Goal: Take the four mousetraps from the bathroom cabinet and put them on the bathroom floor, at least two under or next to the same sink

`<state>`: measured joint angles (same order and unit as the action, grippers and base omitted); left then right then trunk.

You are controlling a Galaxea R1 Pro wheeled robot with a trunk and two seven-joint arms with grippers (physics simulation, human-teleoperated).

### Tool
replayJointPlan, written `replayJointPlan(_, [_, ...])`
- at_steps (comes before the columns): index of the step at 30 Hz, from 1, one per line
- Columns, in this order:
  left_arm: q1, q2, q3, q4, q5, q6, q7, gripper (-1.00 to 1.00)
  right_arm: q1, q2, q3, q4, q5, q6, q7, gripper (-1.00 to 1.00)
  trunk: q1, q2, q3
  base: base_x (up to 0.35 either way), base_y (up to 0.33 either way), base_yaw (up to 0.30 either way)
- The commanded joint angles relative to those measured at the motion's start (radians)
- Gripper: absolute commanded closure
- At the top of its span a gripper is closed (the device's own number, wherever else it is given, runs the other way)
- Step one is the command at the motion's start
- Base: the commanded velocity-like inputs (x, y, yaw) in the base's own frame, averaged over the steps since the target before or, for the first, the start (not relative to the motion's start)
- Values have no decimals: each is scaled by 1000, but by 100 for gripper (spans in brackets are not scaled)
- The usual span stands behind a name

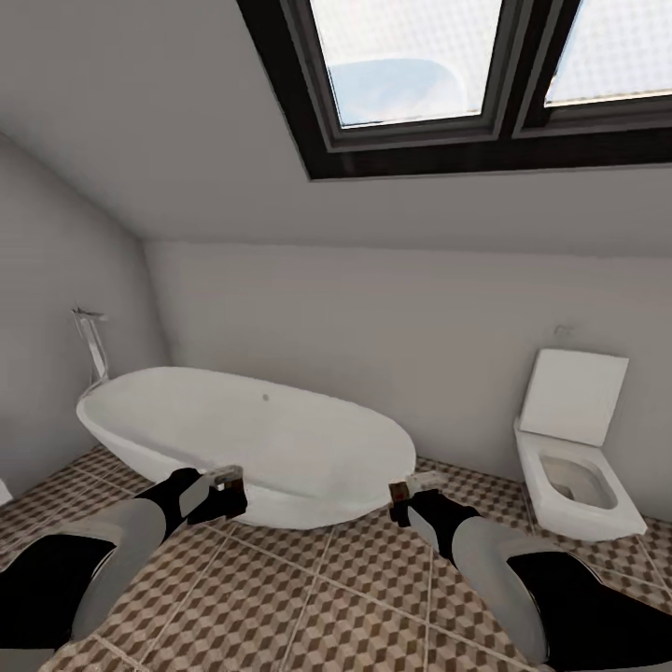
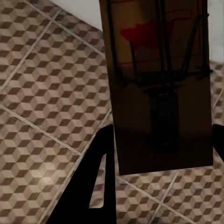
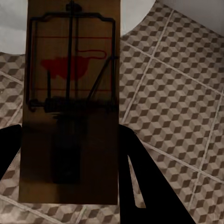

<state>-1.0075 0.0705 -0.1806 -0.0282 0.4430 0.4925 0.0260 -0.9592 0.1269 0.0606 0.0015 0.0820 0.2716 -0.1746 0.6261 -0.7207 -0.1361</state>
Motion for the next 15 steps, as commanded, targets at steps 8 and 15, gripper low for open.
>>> replayJointPlan(8, [0, -6, -8, -4, 8, 7, 12, 100, -1, 0, 5, 0, 5, 6, -1, 100, 0, -1, -2, 0, 0, 288])
replayJointPlan(15, [0, -16, -7, -5, 8, 6, 14, 100, -1, 0, 5, 0, 5, 6, 1, 100, 0, -1, -2, 0, 0, 288])
